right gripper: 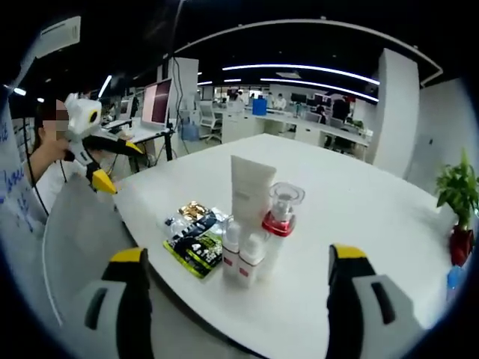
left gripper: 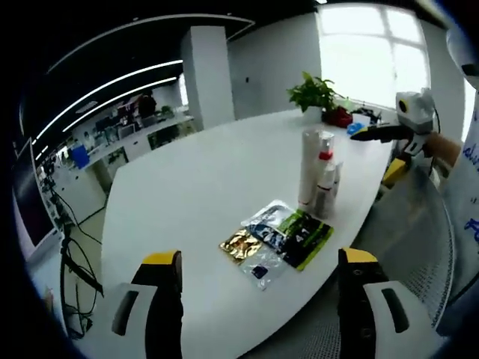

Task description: Arrange the skincare products in the storage area until every visible bottle or jar stands upright without overlapping.

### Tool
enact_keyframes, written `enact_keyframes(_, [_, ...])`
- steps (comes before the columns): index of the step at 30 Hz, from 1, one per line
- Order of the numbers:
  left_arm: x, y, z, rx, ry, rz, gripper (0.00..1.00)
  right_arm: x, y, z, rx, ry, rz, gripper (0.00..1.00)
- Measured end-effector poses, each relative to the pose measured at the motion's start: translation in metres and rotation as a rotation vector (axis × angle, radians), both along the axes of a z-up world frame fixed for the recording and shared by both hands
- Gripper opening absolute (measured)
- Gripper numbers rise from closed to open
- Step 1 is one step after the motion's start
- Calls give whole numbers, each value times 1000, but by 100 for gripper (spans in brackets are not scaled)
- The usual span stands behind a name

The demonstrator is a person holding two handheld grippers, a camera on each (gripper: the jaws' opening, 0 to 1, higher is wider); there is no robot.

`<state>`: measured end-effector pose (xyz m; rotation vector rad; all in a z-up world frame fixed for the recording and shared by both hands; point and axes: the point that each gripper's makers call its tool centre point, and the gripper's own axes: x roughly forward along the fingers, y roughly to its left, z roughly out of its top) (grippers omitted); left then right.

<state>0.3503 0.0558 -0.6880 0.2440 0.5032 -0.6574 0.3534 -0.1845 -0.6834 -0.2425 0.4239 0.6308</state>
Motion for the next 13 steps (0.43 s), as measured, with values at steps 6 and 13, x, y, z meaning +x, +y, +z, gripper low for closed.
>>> enact_keyframes(6, [-2,1,1,-2,10,12,89,1,-2,0,9,4,-15,100])
enact_keyframes(13, [-2,3,-1,-8,25,21,92,0,-3,-3,3,14,-19,100])
